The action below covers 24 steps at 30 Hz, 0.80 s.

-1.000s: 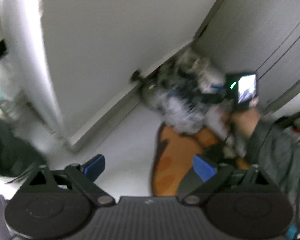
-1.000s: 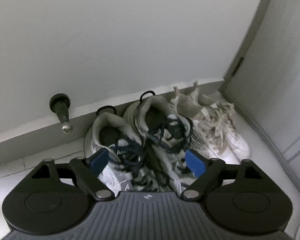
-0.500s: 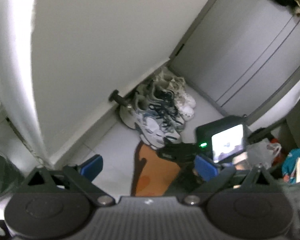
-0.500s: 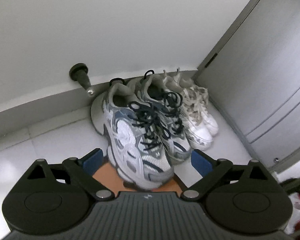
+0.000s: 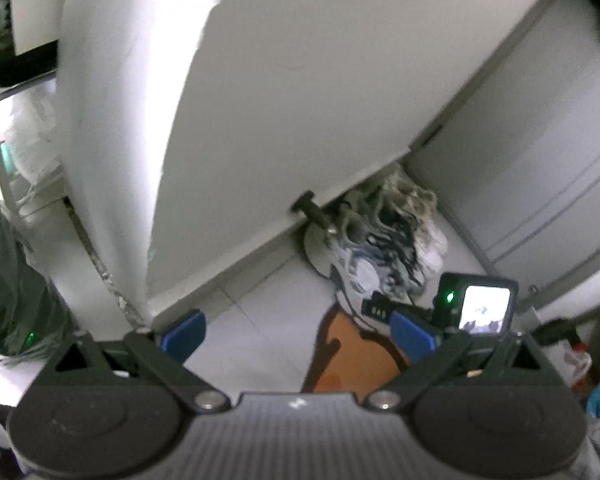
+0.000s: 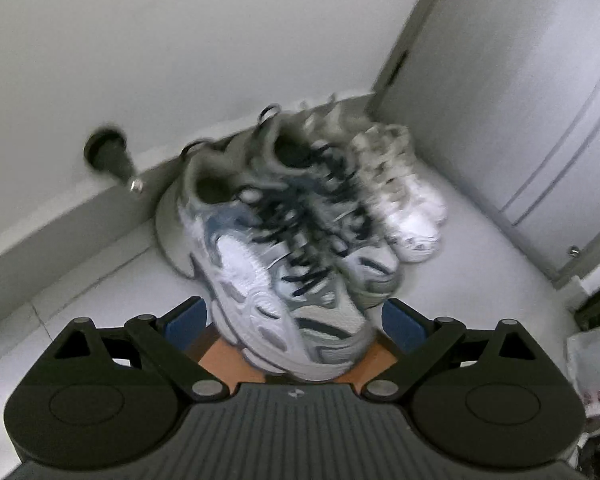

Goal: Organize scattered shoes
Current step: 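Push the grey sneakers snug against the white sneakers with the right tool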

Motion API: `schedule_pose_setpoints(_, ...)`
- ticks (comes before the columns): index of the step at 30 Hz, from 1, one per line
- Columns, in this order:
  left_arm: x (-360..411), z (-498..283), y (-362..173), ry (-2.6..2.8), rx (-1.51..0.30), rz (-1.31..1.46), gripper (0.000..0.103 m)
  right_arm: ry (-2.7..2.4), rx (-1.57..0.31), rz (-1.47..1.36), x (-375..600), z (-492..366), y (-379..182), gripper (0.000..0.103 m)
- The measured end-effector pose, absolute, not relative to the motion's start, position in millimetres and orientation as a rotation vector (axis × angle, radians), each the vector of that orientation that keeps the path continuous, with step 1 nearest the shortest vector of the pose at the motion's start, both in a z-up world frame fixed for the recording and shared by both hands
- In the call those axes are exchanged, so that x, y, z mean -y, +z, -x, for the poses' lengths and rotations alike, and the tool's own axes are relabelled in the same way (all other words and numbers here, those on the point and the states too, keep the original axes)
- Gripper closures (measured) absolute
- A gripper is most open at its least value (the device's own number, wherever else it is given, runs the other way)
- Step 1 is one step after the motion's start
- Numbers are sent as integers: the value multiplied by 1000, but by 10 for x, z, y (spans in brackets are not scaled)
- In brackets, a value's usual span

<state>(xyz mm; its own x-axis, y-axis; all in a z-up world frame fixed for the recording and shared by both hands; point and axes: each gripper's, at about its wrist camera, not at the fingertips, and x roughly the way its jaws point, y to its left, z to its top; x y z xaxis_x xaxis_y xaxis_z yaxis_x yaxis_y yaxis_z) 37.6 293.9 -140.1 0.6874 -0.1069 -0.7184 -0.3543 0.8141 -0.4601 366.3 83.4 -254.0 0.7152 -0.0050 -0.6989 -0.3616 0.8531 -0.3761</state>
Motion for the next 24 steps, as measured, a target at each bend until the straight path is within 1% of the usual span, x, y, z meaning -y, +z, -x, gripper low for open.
schedule_pose_setpoints(5, -2850, -478, -1638, 167, -881, 600, 3, 223, -726, 564, -971, -3802, -2782, 6)
schedule_pose_setpoints(9, -2786, -554, -1662, 134, -886, 556, 3, 208, -700, 587, -1071, -3894, -2930, 6)
schedule_pose_setpoints(13, -2784, -618, -1701, 136, -903, 577, 3, 193, -675, 608, -1171, -3984, -3081, 6)
schedule_pose_setpoints(15, -2769, -648, -1732, 144, -916, 573, 3, 183, -708, 614, -1215, -4023, -3188, 5)
schedule_pose_setpoints(16, -2751, -667, -1746, 135, -920, 563, 3, 177, -711, 620, -1222, -4037, -3200, 5)
schedule_pose_setpoints(17, -2730, -697, -1766, 124, -924, 554, 3, 162, -705, 626, -1241, -4064, -3219, 1)
schedule_pose_setpoints(18, -2717, -712, -1773, 120, -927, 555, 3, 149, -699, 630, -1257, -4090, -3236, 0)
schedule_pose_setpoints(24, -2701, -779, -1814, 122, -948, 556, 3, 176, -690, 579, -1197, -4131, -3148, 0)
